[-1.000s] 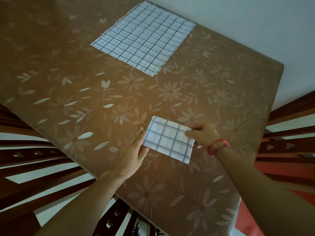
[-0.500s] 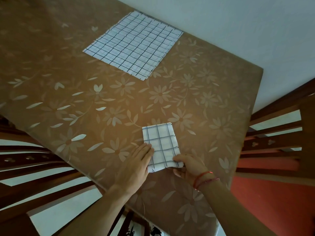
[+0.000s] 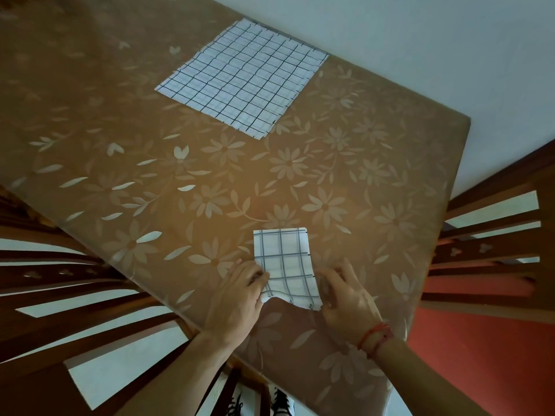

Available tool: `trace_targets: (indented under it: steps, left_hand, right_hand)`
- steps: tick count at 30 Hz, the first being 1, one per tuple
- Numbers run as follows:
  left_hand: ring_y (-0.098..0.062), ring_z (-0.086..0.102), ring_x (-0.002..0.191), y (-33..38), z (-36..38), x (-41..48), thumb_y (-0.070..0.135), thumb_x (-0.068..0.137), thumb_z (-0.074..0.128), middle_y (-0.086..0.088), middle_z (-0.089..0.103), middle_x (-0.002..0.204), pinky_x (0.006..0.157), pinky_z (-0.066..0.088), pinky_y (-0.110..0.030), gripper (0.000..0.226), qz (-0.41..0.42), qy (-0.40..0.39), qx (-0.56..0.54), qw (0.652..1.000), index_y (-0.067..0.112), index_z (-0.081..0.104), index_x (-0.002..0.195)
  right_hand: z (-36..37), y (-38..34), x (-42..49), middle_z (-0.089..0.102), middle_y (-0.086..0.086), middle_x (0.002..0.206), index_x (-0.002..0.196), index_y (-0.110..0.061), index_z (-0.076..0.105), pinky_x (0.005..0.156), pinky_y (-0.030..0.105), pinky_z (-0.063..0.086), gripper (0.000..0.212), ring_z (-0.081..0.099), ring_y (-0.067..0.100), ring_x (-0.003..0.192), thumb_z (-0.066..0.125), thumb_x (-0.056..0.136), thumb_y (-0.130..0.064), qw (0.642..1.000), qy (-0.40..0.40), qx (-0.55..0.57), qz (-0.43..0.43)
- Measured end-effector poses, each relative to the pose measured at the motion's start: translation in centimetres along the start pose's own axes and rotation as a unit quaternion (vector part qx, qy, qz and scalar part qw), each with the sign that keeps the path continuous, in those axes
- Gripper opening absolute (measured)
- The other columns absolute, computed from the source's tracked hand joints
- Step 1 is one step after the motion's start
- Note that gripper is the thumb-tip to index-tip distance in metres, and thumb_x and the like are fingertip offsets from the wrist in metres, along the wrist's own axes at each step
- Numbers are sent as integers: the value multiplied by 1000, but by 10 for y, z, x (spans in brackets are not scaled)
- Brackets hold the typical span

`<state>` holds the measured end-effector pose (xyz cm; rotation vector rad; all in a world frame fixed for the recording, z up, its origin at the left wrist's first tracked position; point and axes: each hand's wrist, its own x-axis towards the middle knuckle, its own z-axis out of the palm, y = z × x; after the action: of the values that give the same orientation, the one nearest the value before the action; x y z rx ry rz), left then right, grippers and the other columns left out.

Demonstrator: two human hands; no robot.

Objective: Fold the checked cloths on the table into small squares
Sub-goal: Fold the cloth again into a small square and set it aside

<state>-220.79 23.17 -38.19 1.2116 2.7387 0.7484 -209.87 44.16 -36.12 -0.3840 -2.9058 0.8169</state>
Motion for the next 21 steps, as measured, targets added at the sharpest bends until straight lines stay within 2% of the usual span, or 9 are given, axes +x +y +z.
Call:
trace_targets:
  steps: [2, 4, 5, 7, 10, 14, 17, 19, 21]
  left_hand:
    - [-13, 56, 102, 1, -1, -1, 1, 70, 80, 3, 57, 99, 109, 39, -44, 40, -4, 1, -2, 1000, 10, 72, 108]
    - [-13, 56, 102, 1, -1, -2, 0, 71, 79, 3, 58, 100, 108, 40, -44, 39, -7, 2, -11, 1000, 9, 73, 108]
    - [-13, 55, 103, 1, -1, -2, 1, 72, 79, 3, 58, 100, 108, 40, -44, 38, -7, 2, -14, 1000, 9, 72, 108]
    - [-13, 54, 104, 0, 0, -3, 2, 76, 77, 3, 57, 101, 105, 43, -44, 34, -5, 2, -15, 1000, 9, 72, 109]
    - [-16, 53, 103, -2, -1, -5, 3, 76, 76, 1, 56, 102, 97, 48, -43, 34, -4, -3, -14, 1000, 8, 71, 110]
    - [-21, 54, 101, -3, -3, -9, 7, 70, 82, 0, 58, 102, 88, 53, -36, 40, -20, -4, 15, 1000, 11, 73, 109]
    - [-21, 55, 97, -4, -3, -11, 13, 68, 86, 2, 60, 100, 83, 51, -33, 42, -39, 2, 28, 999, 16, 74, 108]
    - [-17, 52, 96, -4, -3, -11, 15, 65, 88, 5, 61, 97, 87, 42, -31, 42, -48, 19, 33, 998, 19, 74, 104]
    - [-14, 50, 95, -4, -3, -9, 16, 66, 87, 7, 62, 93, 86, 33, -27, 35, -53, 45, 28, 997, 21, 74, 98]
  right_hand:
    - [1, -1, 1, 48, -8, 115, 121, -25, 58, 49, 23, 53, 51, 56, 6, 91, 67, 74, -40, 998, -34, -26, -43]
    - [2, -3, 4, 52, -5, 122, 119, -22, 61, 52, 26, 54, 53, 56, 9, 99, 67, 75, -52, 996, -26, -45, -71]
    - [4, -3, 5, 54, -5, 123, 116, -22, 62, 54, 28, 55, 50, 56, 11, 101, 70, 74, -48, 995, -19, -54, -79]
    - [8, 0, 9, 58, -6, 120, 109, -21, 65, 58, 31, 56, 43, 55, 13, 102, 75, 68, -28, 994, -8, -60, -90]
    - [11, 3, 13, 65, -8, 107, 98, -18, 71, 60, 33, 56, 39, 59, 14, 95, 72, 60, -9, 993, 3, -40, -115]
    - [10, 1, 19, 70, -11, 101, 89, -21, 73, 60, 28, 55, 29, 61, 14, 89, 79, 65, -6, 993, 12, -28, -112]
    - [11, 3, 23, 72, -8, 101, 87, -21, 74, 62, 26, 56, 30, 64, 16, 88, 82, 62, -5, 994, 0, -27, -103]
    - [11, 3, 26, 73, -8, 96, 84, -20, 74, 62, 25, 55, 30, 63, 16, 84, 81, 61, -2, 996, -6, -26, -90]
    - [9, 1, 30, 71, -10, 82, 80, -21, 73, 58, 29, 54, 14, 59, 14, 78, 73, 70, -12, 996, -7, -22, -82]
